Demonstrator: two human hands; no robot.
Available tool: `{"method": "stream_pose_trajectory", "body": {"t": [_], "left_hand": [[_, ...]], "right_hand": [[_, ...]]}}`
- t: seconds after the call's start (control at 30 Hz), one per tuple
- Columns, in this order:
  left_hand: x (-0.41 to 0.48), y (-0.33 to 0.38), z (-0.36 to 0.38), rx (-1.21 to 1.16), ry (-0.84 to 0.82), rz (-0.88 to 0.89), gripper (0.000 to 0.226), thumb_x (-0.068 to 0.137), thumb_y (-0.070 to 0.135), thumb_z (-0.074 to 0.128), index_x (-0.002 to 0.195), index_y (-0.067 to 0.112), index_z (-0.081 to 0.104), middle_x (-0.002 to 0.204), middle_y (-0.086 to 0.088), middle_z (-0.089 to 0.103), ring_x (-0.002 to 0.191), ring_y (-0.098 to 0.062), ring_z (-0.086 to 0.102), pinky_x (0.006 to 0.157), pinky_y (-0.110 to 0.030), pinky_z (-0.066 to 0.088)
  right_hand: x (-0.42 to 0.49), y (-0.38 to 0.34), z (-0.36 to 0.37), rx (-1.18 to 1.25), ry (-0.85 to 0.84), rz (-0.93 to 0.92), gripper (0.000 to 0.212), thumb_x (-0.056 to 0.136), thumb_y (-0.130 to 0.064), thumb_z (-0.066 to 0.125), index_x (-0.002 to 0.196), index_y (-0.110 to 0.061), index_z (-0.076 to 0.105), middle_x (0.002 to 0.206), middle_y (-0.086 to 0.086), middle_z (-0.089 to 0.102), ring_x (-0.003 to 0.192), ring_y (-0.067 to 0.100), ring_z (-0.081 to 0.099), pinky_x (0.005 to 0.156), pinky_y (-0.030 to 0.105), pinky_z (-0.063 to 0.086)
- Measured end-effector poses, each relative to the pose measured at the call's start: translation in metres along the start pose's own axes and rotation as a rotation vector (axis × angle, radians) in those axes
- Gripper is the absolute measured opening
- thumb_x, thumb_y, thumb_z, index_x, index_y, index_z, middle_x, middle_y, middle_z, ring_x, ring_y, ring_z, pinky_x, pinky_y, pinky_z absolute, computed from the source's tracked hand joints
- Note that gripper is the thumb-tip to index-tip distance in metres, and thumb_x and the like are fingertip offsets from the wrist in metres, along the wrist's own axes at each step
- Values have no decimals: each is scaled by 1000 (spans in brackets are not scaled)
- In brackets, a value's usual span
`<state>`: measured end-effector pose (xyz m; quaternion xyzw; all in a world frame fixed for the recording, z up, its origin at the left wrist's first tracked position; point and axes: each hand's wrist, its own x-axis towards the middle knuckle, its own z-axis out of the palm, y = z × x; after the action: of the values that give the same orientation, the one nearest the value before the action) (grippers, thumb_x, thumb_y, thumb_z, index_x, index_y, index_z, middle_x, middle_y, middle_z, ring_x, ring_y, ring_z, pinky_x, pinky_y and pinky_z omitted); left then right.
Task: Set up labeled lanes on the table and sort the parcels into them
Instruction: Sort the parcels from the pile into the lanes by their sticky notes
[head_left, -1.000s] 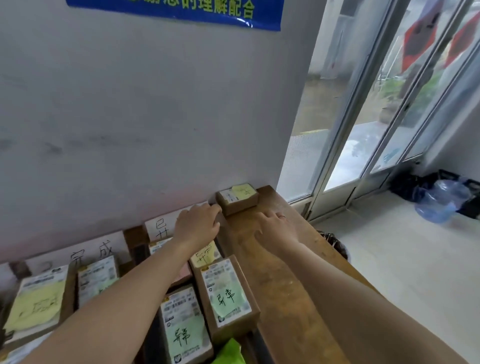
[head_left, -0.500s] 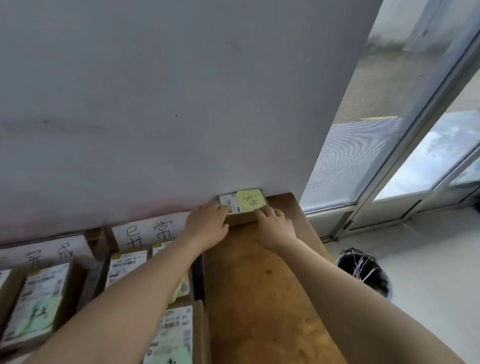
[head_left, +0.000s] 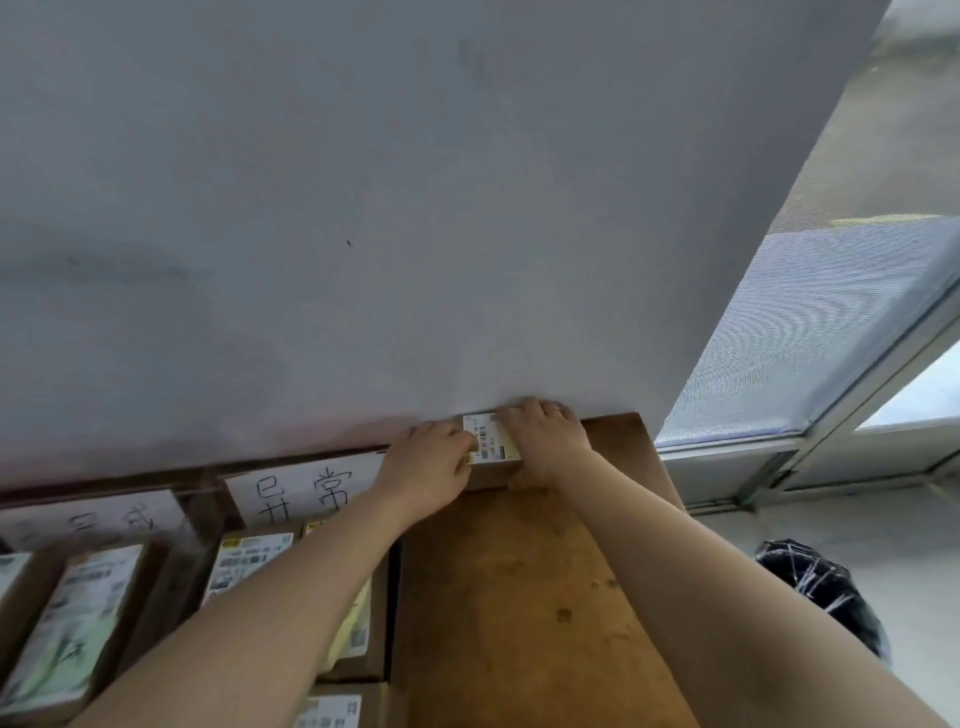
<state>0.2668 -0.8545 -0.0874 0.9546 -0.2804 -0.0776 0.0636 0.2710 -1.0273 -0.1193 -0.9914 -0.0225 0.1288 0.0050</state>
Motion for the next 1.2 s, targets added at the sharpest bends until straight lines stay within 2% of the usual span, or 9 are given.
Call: {"method": "stream_pose_trajectory", "body": {"t": [0.13,0.3,0.4,0.57,0.73,0.87,1.0,1.2], "left_hand": [[-2,1,-1,-1,15,-2,36,96,27,45,131,23,52,138,1,47,126,-18,42,105,-34,33],[-12,9,-2,-25,-21,-22,38,95,27,45,133,26,50,137,2,47,127,-18,41,104,-34,31],[-23,15,-10,-51,-20,-27,41,95,29,46,135,25,48,137,2,47,128,-18,40,105,-35,32],[-51,14,-31,-107,51,-75,47,94,31,49,140,24,42,141,-1,45,129,-20,42,107,-37,36],[-92,-2,-55,-283,52,-139,56,95,33,51,147,25,30,147,-4,40,132,-23,40,106,-42,39],[-133,-30,-67,-484,43,-178,56,95,32,53,146,25,31,143,-3,44,125,-22,46,90,-32,46],[-183,-71,-74,-386,43,-205,51,93,37,55,140,24,42,142,2,47,127,-18,46,104,-39,40],[-251,-142,-68,-391,47,-314,39,93,30,56,130,20,53,132,-4,57,114,-20,56,96,-36,46]], "right_hand": [[-1,-3,0,10,-42,0,105,65,-56,79,148,-24,23,142,13,32,132,36,35,110,48,32],[-29,-2,8,93,-134,67,110,67,-51,79,152,-28,12,142,11,34,130,37,37,102,51,37],[-52,2,6,231,-67,152,101,71,-58,70,151,-30,14,137,11,41,125,36,42,99,49,39],[-88,-14,-18,394,88,220,93,75,-59,66,148,-31,16,134,13,38,119,37,46,90,44,46],[-113,-60,-55,447,234,212,87,78,-61,60,148,-32,18,132,11,39,113,36,52,84,41,49],[-131,-112,-71,439,272,163,85,79,-56,61,148,-31,19,138,8,33,118,37,49,88,45,48],[-147,-170,-71,427,245,124,83,81,-55,58,149,-32,17,144,7,29,121,38,46,91,46,46],[-155,-249,-63,400,164,169,81,83,-57,54,150,-31,17,145,10,29,126,39,41,93,48,44]]}}
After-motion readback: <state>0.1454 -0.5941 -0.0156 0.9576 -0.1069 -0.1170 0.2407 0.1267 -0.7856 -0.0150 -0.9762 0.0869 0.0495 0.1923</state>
